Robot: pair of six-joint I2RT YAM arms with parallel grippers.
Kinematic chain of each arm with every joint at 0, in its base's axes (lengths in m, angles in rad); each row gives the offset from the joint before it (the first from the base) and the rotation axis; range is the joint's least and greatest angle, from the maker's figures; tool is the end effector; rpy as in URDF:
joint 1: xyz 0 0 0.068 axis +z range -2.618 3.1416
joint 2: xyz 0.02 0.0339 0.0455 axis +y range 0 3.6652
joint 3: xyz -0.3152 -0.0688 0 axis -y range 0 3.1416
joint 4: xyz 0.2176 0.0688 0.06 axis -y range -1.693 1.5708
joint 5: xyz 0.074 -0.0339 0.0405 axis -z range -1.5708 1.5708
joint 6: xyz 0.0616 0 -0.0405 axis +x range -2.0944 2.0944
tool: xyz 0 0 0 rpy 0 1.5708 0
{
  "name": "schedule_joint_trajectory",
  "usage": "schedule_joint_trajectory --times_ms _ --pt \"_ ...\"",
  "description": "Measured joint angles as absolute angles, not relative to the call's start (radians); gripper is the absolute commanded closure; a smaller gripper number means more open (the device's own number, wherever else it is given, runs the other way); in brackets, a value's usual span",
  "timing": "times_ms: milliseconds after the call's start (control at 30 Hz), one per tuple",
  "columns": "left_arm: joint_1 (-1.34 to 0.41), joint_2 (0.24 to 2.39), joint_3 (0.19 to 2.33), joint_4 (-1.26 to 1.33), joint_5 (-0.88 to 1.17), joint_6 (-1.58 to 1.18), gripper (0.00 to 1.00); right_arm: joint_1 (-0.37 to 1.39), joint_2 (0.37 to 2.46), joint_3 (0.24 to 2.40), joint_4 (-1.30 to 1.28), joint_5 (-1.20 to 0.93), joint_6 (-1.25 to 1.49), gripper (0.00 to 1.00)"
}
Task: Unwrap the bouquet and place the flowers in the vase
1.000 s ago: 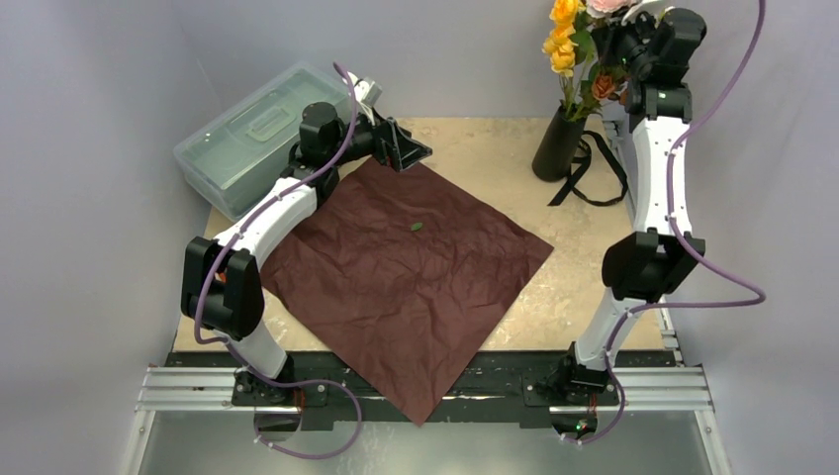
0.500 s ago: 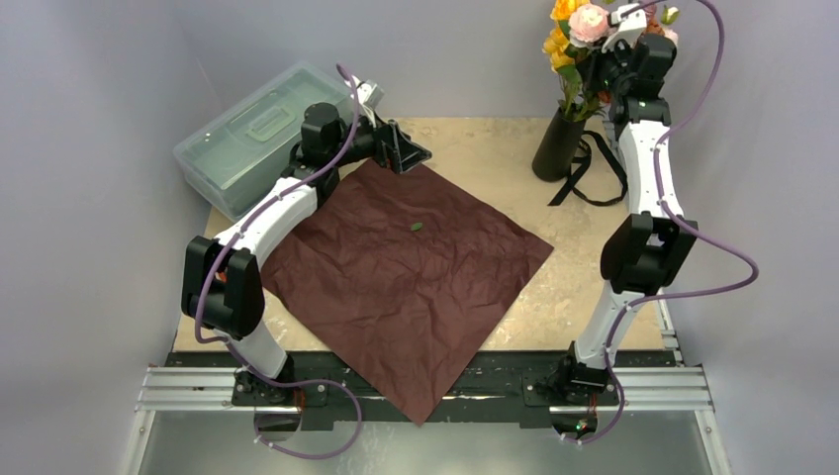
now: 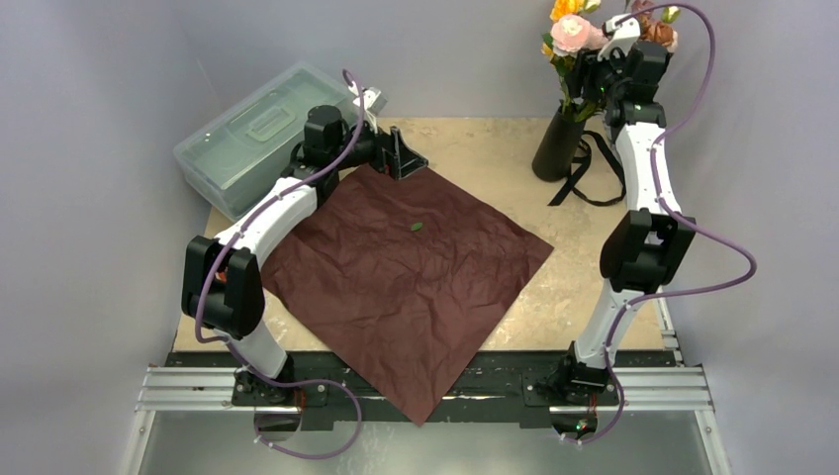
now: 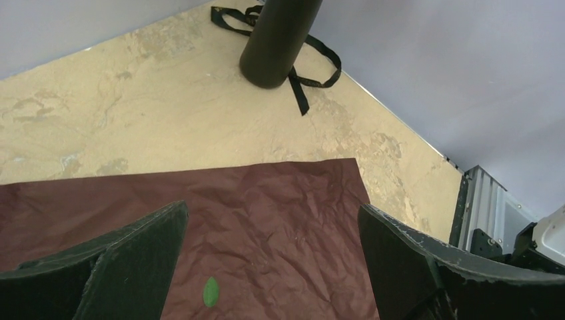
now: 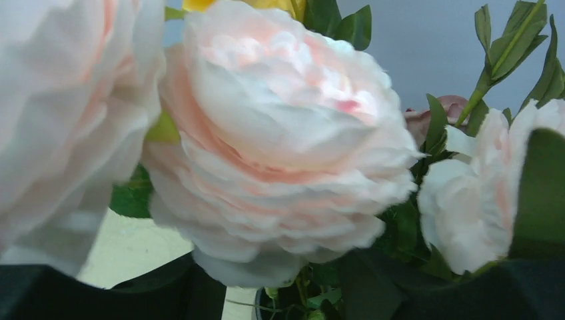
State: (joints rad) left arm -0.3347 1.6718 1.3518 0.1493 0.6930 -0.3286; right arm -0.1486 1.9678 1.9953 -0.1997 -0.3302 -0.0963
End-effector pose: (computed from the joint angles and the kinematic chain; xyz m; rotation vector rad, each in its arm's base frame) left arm 0.3619 -0.1675 0.3950 0.5372 1.7469 -1.0765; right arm 0.4856 -0.0525 0.4475 -0.1958 1.7237 0.1076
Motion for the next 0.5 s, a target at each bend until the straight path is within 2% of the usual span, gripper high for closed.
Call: schedule_joint_trajectory --times_ms 100,300,500 --pt "-0.333 1.672 1.352 0.1 0.676 -0.3 0.0 -0.149 1.954 1.987 -0.221 -0.331 -0.096 0.17" --pt "-0.322 1.671 1.352 -0.021 0.626 -0.226 0.0 -0.149 1.861 1.97 -0.269 -0.331 -0.094 0.03" --pt "-0.281 1.657 1.342 -0.146 0.606 -0.158 0.0 -0.149 1.781 2.045 -0.373 -0.33 -0.109 0.02"
